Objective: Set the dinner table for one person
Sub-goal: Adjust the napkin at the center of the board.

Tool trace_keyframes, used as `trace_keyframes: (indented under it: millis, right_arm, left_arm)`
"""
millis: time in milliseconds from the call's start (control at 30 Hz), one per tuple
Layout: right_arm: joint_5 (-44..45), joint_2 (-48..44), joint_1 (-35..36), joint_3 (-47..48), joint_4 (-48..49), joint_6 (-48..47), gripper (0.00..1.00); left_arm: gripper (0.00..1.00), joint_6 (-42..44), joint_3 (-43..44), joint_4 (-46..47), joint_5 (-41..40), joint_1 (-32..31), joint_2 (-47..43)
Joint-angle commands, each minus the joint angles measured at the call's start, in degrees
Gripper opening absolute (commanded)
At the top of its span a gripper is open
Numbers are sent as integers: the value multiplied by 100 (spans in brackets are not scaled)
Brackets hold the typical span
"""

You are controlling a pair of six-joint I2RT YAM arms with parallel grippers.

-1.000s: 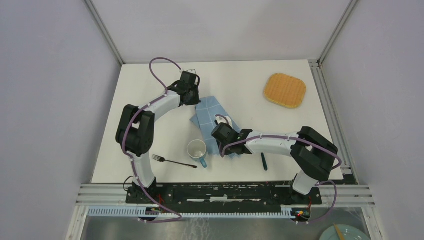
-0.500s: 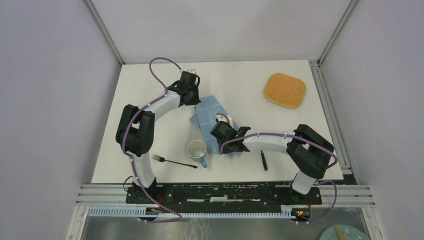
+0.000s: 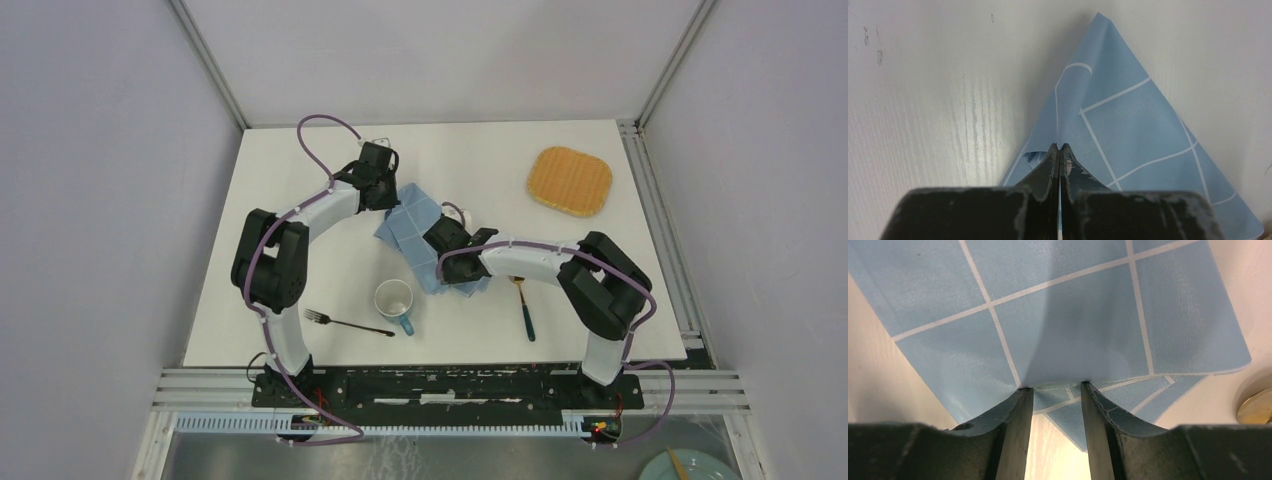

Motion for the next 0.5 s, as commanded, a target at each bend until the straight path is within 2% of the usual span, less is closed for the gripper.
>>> trace_keyframes:
  millis: [0,467]
  right_arm:
    - [412,467,-376,43,-344,14,47]
    - [445,1087,-1289,1330,-757,-793,47]
  left_arm:
    - [2,-29,94,-54,49,1,-303]
    - [2,10,-21,-48,44,1,-337]
